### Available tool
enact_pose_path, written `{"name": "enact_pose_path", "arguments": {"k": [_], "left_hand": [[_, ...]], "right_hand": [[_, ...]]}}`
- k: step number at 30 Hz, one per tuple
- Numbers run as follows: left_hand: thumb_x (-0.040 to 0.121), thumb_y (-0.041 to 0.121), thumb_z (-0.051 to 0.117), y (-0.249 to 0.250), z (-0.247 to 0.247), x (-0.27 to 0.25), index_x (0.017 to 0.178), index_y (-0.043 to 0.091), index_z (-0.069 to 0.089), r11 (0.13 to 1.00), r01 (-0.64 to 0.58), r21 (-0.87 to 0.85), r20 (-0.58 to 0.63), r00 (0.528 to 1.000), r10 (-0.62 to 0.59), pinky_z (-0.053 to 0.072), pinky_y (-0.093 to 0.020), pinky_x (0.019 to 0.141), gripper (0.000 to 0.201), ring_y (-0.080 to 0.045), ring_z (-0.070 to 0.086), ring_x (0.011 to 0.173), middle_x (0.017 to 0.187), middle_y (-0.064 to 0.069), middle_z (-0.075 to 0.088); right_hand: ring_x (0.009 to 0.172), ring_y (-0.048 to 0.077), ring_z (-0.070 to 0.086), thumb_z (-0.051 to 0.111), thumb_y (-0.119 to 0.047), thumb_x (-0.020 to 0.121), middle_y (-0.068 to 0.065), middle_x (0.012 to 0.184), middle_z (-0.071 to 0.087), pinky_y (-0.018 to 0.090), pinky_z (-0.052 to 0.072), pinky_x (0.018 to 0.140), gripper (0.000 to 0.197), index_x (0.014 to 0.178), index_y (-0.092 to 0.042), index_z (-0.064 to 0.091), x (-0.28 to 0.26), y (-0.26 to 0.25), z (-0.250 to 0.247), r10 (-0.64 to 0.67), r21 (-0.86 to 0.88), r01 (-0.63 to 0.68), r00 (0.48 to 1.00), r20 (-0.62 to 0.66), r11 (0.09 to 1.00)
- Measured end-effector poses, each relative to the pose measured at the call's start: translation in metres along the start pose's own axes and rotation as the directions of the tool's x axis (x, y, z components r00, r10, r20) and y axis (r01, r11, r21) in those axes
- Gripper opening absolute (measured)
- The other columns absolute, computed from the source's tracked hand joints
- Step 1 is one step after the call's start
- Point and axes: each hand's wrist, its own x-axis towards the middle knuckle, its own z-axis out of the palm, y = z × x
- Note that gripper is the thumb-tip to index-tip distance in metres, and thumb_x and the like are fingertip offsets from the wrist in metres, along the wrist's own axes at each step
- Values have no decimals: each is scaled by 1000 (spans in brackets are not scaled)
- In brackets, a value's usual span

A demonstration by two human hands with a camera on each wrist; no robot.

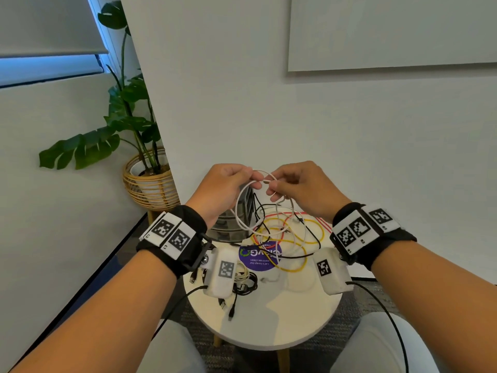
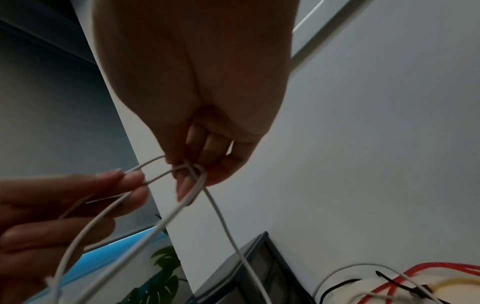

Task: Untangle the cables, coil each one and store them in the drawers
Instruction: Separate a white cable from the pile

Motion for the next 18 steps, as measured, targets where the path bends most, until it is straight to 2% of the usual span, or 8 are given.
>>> {"name": "enact_pose_path", "arguments": {"k": [2,4,5,7,10,13,15,18], "left_hand": [[108,19,48,0,-2,-1,106,5,76,997,-22,72,9,1000,22,35,-9,44,32,1,47,42,72,3,70],[107,24,50,-1,-3,-2,101,14,79,984,-45,175,38,999,39,37,-17,51,32,-5,43,45,53,8,55],[107,27,49,-2,-3,-3,100,18,80,976,-50,210,46,998,41,37,-20,53,33,-9,42,47,50,9,52],[108,24,48,-1,-2,-3,102,14,78,973,-47,227,35,999,40,36,-16,49,33,-7,42,45,47,14,56],[108,16,46,2,-1,-6,101,4,74,983,-42,177,37,999,36,31,-12,43,32,-4,38,42,54,17,64],[108,19,46,5,-7,-8,98,5,71,999,-37,35,71,997,34,28,-16,43,31,-10,34,45,75,2,73],[108,22,47,6,-11,-7,95,6,71,998,-44,-45,78,996,48,28,-18,46,32,-11,34,44,67,-2,64],[107,20,48,13,-14,-9,96,5,72,989,-70,-129,97,992,83,27,-20,47,30,-10,32,45,57,0,48]], "right_hand": [[83,18,76,62,-15,100,4,86,79,29,58,73,15,99,-12,76,0,1,-3,54,68,-52,998,-25,996],[82,21,77,61,-14,101,6,84,78,36,60,74,15,95,-11,75,0,4,-2,120,102,-112,990,-72,988],[80,22,76,61,-14,101,6,83,78,36,59,72,15,93,-10,74,0,4,0,141,97,-133,987,-82,986],[73,23,75,59,-14,101,7,79,77,31,55,65,16,92,-10,71,0,6,3,151,70,-145,985,-89,987],[72,21,74,55,-15,103,5,78,75,28,52,63,19,89,-13,67,1,10,3,146,-15,-149,982,-123,989],[79,22,71,46,-17,103,1,83,71,38,56,73,24,84,-17,61,3,25,1,150,-248,-186,976,-156,951],[82,26,70,40,-15,102,2,87,69,44,58,78,27,82,-19,58,1,36,-2,216,-275,-266,956,-200,924],[86,28,67,37,-14,102,6,91,67,48,57,83,29,81,-20,56,-3,50,-4,292,-299,-346,933,-211,889]]}}
